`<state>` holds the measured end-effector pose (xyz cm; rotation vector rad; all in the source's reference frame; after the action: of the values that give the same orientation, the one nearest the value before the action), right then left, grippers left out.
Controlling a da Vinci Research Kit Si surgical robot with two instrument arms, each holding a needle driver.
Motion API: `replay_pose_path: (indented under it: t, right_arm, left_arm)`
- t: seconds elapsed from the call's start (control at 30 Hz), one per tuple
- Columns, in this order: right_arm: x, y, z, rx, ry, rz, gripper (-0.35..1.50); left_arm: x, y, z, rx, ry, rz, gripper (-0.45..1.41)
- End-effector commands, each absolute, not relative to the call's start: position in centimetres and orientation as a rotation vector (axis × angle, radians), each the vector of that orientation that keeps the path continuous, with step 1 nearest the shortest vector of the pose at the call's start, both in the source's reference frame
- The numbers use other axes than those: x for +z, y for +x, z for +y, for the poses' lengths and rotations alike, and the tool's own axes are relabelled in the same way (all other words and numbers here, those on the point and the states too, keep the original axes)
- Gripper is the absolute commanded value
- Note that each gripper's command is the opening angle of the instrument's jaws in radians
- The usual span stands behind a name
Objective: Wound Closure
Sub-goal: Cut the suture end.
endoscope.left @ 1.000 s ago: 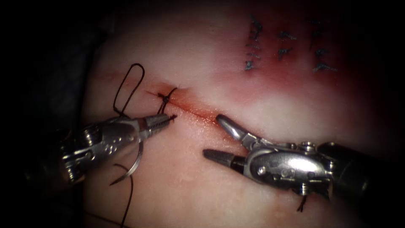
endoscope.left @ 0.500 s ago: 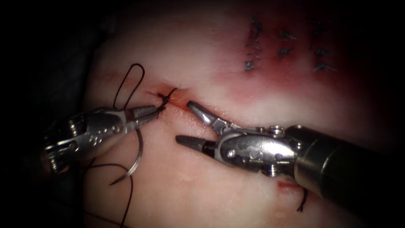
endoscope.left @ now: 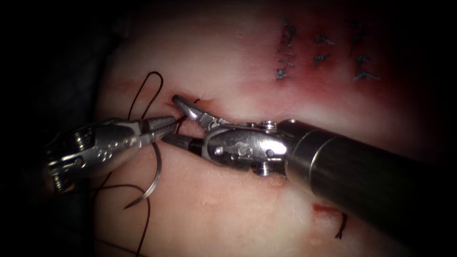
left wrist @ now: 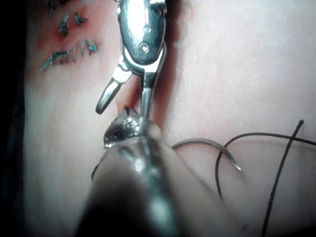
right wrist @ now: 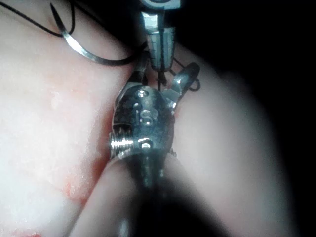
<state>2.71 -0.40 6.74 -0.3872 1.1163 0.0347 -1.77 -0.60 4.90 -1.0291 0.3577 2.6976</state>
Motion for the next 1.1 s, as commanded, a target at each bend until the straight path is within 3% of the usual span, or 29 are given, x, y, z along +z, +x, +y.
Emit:
replay_pose_path:
  t: [0.03,0.83,1.1]
  right_arm:
    - [6.82,2.83,-0.32,0.033,-0.390,1.116,1.48]
    - [6.95,3.20,-0.19,-0.005,-0.411,1.151,1.48]
    - [6.98,3.21,-0.20,-0.077,-0.448,1.139,1.24]
  left_arm:
    - [4.94,-1.82,-0.54,2.697,-1.036,0.360,-0.35]
    - [4.83,-1.86,-0.63,2.696,-1.060,0.359,-0.35]
    - [4.84,-1.86,-0.65,2.703,-1.056,0.351,-0.35]
